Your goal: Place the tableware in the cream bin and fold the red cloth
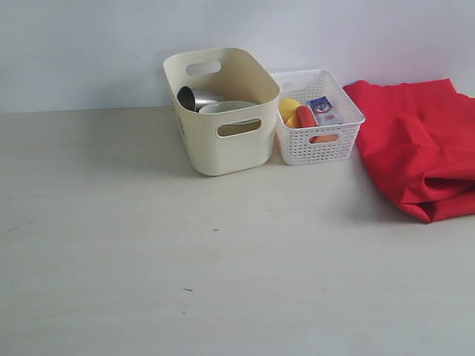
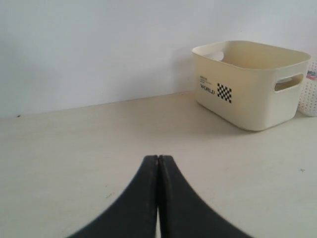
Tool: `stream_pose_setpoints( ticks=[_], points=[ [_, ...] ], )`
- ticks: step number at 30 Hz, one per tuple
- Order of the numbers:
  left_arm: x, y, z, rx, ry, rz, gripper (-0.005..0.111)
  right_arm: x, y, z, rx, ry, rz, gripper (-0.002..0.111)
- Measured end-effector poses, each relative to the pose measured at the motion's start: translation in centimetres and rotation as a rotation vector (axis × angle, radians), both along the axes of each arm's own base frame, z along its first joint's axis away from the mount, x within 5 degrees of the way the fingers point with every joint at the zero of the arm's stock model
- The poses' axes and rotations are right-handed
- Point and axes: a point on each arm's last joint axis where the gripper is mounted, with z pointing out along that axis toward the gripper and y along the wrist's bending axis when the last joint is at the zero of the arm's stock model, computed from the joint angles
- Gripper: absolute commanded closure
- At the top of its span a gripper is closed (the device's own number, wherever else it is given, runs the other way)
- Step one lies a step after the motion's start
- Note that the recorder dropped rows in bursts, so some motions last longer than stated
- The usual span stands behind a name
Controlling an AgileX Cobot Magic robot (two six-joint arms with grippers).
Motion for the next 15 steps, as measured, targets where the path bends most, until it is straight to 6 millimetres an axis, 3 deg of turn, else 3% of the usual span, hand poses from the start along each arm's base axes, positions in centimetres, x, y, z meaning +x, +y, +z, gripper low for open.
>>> stream_pose_setpoints(
  ticks=[4,8,15],
  points=[
    [0.2,0.0,-1.5,-0.040,0.053,0.013,0.107,0.0,0.0,0.0,0.003,0.000,0.000,0.108],
    [0.2,0.2,-1.6,-0.155,0.076,0.051,0.107,0.0,0.0,0.0,0.005,0.000,0.001,0.108],
    [0.2,0.5,-1.6,-0.183,0.079,0.090,0.107,0.0,0.0,0.0,0.005,0.000,0.001,0.108]
  ],
)
